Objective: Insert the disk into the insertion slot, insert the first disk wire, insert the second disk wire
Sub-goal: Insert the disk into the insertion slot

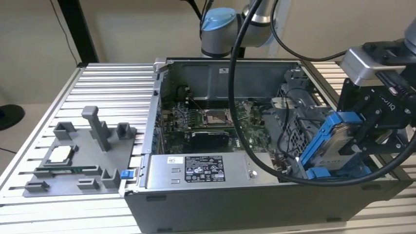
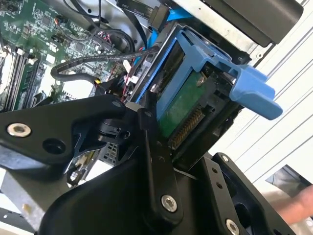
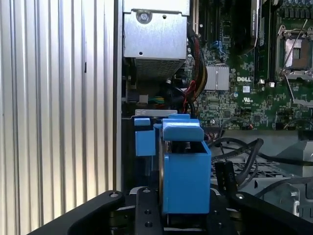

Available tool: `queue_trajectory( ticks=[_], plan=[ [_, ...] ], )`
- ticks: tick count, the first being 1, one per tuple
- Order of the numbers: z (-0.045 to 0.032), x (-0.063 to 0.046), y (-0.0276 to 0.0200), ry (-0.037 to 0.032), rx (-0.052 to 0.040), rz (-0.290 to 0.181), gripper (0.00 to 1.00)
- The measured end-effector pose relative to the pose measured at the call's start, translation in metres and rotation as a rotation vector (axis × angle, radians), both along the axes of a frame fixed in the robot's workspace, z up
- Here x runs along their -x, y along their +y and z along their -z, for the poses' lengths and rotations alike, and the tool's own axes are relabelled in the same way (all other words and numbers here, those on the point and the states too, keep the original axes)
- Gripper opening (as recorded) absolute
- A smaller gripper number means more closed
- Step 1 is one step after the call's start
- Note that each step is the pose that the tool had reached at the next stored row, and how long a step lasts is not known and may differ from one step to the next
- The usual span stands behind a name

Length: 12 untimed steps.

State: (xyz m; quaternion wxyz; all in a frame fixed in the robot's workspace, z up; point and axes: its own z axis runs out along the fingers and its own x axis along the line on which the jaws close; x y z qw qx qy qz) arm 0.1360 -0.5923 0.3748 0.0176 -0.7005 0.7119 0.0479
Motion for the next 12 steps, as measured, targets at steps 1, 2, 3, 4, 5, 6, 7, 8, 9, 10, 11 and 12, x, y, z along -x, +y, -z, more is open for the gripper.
queue_trajectory(
  ticks=[1,2,3,4,5,6,7,8,9,10,11,12],
  plan=[
    [0.0000,0.0000,0.0000,0.0000,0.0001,0.000,0.00],
    [0.0000,0.0000,0.0000,0.0000,0.0001,0.000,0.00],
    [0.0001,0.0000,0.0000,0.0000,0.0001,0.000,0.00],
    [0.0002,0.0000,0.0000,0.0001,0.0000,0.000,0.00],
    [0.0002,0.0000,0.0000,0.0001,0.0002,0.000,1.00],
    [0.0002,0.0000,0.0000,0.0000,0.0002,0.000,1.00],
    [0.0003,0.0000,0.0000,0.0000,0.0001,0.000,1.00],
    [0.0003,0.0000,0.0000,0.0000,0.0001,0.000,1.00],
    [0.0004,0.0000,0.0000,0.0000,0.0000,0.000,1.00],
    [0.0004,0.0000,0.0000,0.0000,0.0000,0.000,1.00],
    [0.0004,0.0000,0.0000,0.0000,0.0001,0.000,1.00],
    [0.0005,0.0000,0.0000,0.0000,0.0000,0.000,1.00]
  ],
)
